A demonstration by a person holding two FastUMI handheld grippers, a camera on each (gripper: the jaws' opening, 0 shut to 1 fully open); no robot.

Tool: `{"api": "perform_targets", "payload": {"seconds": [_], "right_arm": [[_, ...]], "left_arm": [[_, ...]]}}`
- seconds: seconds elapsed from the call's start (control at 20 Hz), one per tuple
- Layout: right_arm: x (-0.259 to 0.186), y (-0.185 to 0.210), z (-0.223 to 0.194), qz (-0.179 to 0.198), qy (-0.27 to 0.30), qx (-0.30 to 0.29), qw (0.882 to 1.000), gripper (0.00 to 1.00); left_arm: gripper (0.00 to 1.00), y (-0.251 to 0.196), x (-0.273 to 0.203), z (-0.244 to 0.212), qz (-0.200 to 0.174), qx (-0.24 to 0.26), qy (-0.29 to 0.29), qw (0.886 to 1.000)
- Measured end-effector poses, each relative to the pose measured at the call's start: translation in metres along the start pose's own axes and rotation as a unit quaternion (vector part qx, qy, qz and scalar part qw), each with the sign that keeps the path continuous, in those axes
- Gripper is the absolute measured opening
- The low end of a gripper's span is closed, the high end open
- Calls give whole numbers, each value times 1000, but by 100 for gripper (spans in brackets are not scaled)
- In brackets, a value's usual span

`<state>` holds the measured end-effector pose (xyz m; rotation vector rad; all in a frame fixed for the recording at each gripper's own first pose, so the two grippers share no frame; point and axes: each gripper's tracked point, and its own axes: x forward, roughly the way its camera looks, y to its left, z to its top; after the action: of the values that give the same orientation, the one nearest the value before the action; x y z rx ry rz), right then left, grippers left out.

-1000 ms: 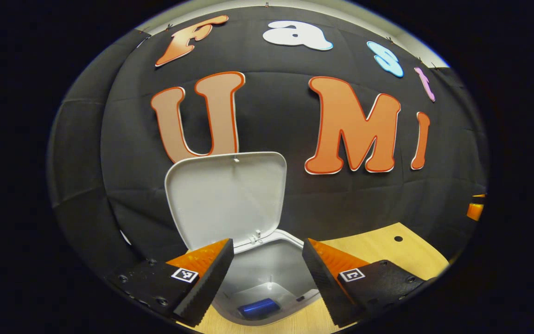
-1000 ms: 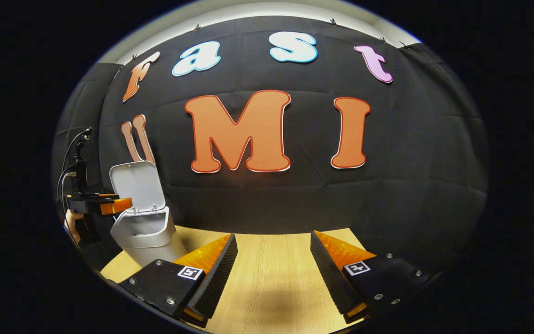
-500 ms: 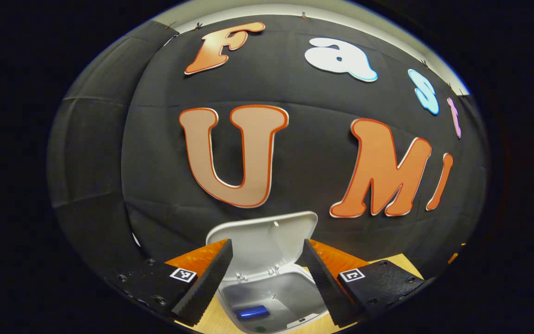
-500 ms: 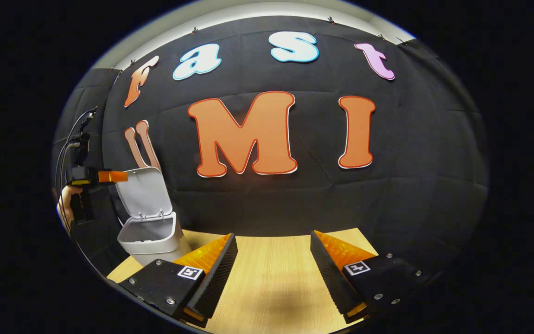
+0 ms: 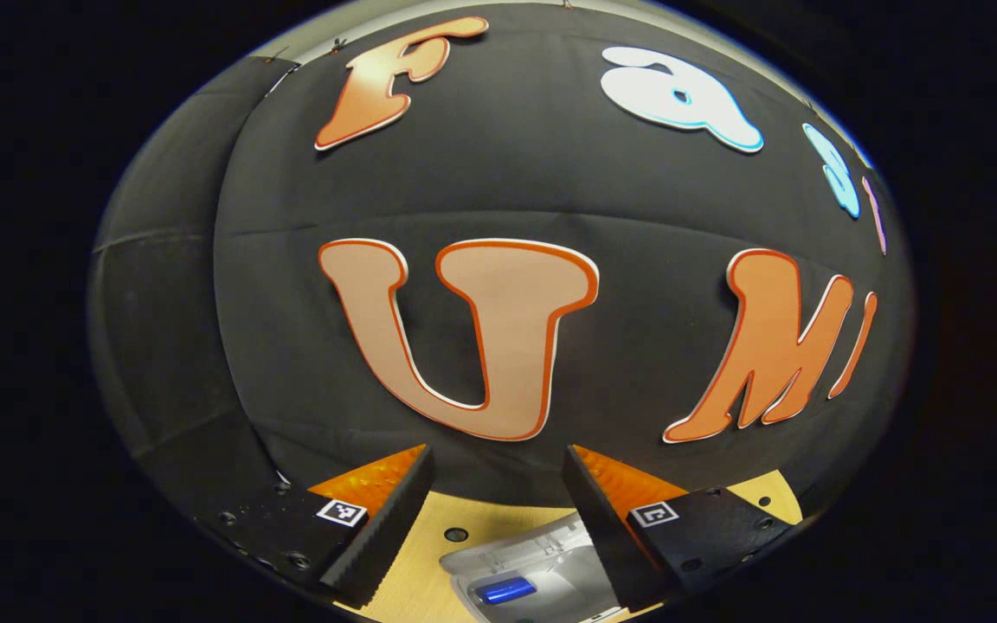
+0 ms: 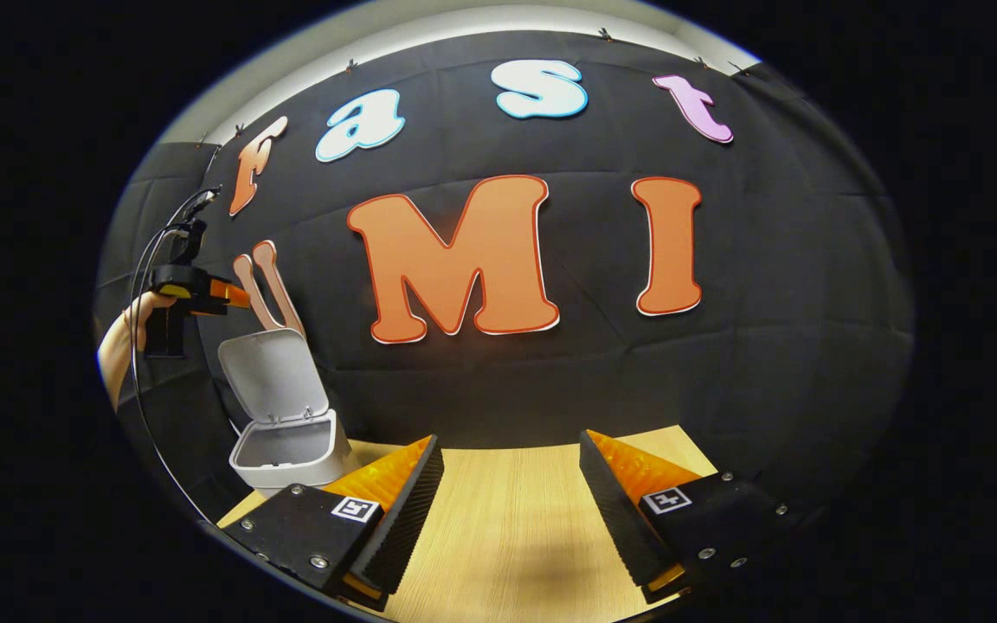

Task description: Press the lid of the desktop garbage bin to open it, pick up the crumpled paper on the desktop and throw it into the bin, then pick up the pop can on the desktop and drop it into the bin, and finally close the garbage bin lid.

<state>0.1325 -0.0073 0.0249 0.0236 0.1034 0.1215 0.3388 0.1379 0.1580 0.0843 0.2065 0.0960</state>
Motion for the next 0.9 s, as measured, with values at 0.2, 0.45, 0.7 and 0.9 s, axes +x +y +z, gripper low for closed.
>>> {"api": "perform_targets", "payload": {"seconds": [0.2,0.45,0.7,0.9], "right_arm": [[0,-2,1,-4,3,6,1000,95],[-6,-3,-3,-1,7,-4,1000,94],[-15,-4,-1,2,2,-9,1000,94],[-20,-5,-5,-1,2,-11,1000,94]], "left_arm": [[95,-1,15,-30,-6,2,35,999],[95,-13,3,-67,-24,-9,55,998],[95,-30,-29,-101,-39,-10,65,997],[95,-45,-55,-134,-46,6,68,997]]}}
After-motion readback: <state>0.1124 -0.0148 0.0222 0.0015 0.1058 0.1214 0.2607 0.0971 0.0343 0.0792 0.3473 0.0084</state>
